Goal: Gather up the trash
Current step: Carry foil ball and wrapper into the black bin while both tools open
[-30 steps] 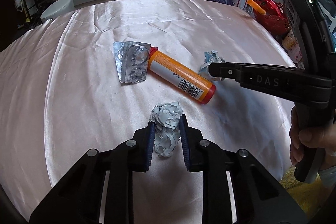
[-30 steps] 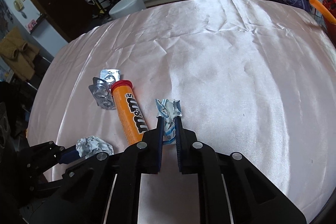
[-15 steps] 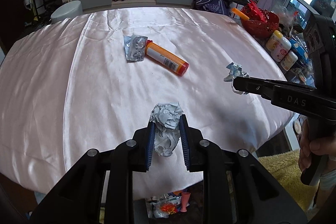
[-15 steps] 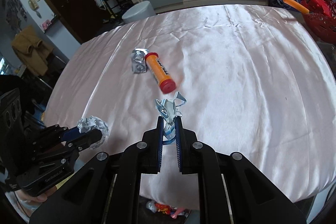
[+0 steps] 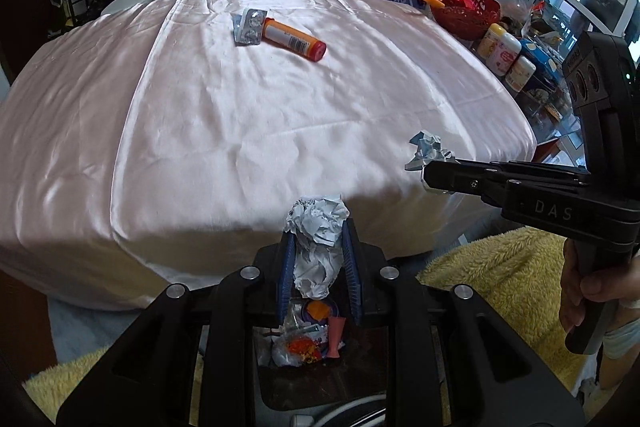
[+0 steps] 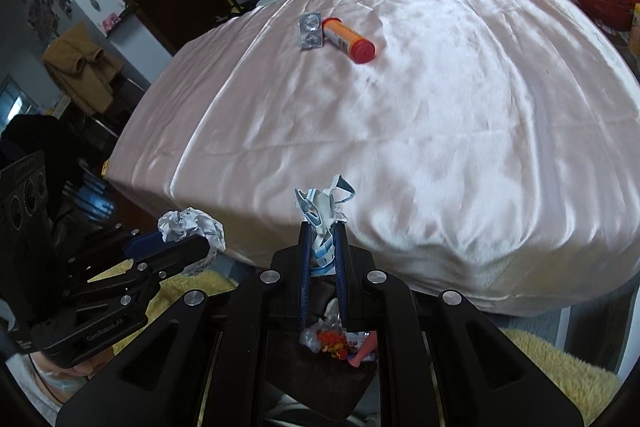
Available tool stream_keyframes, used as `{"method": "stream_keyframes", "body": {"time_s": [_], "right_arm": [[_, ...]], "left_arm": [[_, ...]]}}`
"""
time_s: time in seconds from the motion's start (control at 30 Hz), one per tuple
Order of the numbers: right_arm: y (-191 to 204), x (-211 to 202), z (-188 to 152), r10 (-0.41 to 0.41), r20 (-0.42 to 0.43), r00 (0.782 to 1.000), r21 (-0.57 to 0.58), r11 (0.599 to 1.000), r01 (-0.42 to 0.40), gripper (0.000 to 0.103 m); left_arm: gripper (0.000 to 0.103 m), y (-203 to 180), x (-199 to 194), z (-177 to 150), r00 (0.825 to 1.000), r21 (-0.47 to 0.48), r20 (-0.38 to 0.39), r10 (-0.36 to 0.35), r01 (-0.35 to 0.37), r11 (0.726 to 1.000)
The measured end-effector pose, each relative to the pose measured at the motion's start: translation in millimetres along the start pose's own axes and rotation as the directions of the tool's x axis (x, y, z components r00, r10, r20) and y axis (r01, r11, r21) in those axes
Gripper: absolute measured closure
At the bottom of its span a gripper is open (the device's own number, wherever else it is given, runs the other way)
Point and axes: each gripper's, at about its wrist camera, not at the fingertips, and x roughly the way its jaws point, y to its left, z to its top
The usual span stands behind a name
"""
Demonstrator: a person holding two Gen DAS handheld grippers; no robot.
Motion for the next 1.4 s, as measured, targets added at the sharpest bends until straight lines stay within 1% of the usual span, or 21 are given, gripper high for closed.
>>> {"method": "stream_keyframes", "body": {"time_s": [0.23,0.33,0.63,0.7,0.77,0.8,0.87,1.0,1.23,1.27,1.3,1.33,1.37,1.4], "right_arm": [[6.5,13.4,-46.7,-0.016,-0.045,0.999,-0.002,1.0,0.016,0.09],[7.1,18.2,-58.6,-0.024,-0.051,0.998,0.006,1.0,0.024,0.09],[1.6,46.6,-88.8,0.006,-0.121,0.993,0.061,0.998,0.001,0.088],[-0.6,52.4,-93.6,0.01,-0.132,0.991,0.06,0.998,-0.002,0.088],[-1.1,58.3,-97.6,-0.008,-0.144,0.99,0.042,0.999,0.014,0.088],[-1.1,61.0,-99.5,-0.018,-0.151,0.988,0.035,0.999,0.023,0.088],[-4.8,65.3,-104.1,-0.019,-0.167,0.986,0.037,0.999,0.025,0.088],[-7.7,68.0,-106.5,-0.03,-0.176,0.984,0.041,0.998,0.038,0.088],[-5.3,76.9,-110.0,-0.044,-0.212,0.976,0.018,0.999,0.049,0.087],[-5.1,78.1,-110.7,-0.045,-0.215,0.976,0.02,0.999,0.05,0.084],[-5.6,78.3,-110.7,-0.044,-0.216,0.975,0.022,0.998,0.05,0.075],[-6.5,78.5,-110.6,-0.043,-0.216,0.975,0.026,0.998,0.05,0.068],[-6.7,78.1,-110.5,-0.043,-0.215,0.976,0.03,0.998,0.051,0.057],[-7.2,77.4,-110.6,-0.042,-0.211,0.977,0.033,0.998,0.05,0.055]], "left_arm": [[0.081,2.5,15.3,-42.1,0.998,-0.048,-0.063,-0.003,0.0,0.999],[0.081,3.1,23.0,-58.3,0.996,-0.056,-0.091,0.002,-0.007,0.998],[0.081,13.6,54.0,-104.3,0.982,-0.115,-0.19,-0.012,-0.01,0.993],[0.081,15.3,60.3,-110.8,0.979,-0.112,-0.206,-0.008,-0.015,0.994],[0.081,16.1,66.4,-116.9,0.974,-0.105,-0.225,0.0,-0.024,0.994],[0.081,16.5,68.5,-118.9,0.973,-0.109,-0.231,-0.009,-0.017,0.994],[0.081,16.4,71.5,-120.7,0.97,-0.114,-0.241,-0.027,0.0,0.993],[0.081,13.5,76.3,-125.3,0.965,-0.093,-0.262,-0.019,-0.005,0.996],[0.077,14.2,80.2,-129.5,0.958,-0.102,-0.285,-0.018,-0.012,0.995],[0.076,13.8,80.7,-129.7,0.958,-0.101,-0.286,-0.018,-0.012,0.995],[0.075,13.4,80.9,-130.0,0.958,-0.099,-0.287,-0.017,-0.012,0.995],[0.073,13.1,81.0,-130.2,0.958,-0.098,-0.287,-0.015,-0.014,0.995],[0.072,13.0,81.5,-130.3,0.957,-0.097,-0.289,-0.013,-0.015,0.995],[0.07,13.4,81.6,-130.6,0.957,-0.098,-0.29,-0.013,-0.016,0.995]]}}
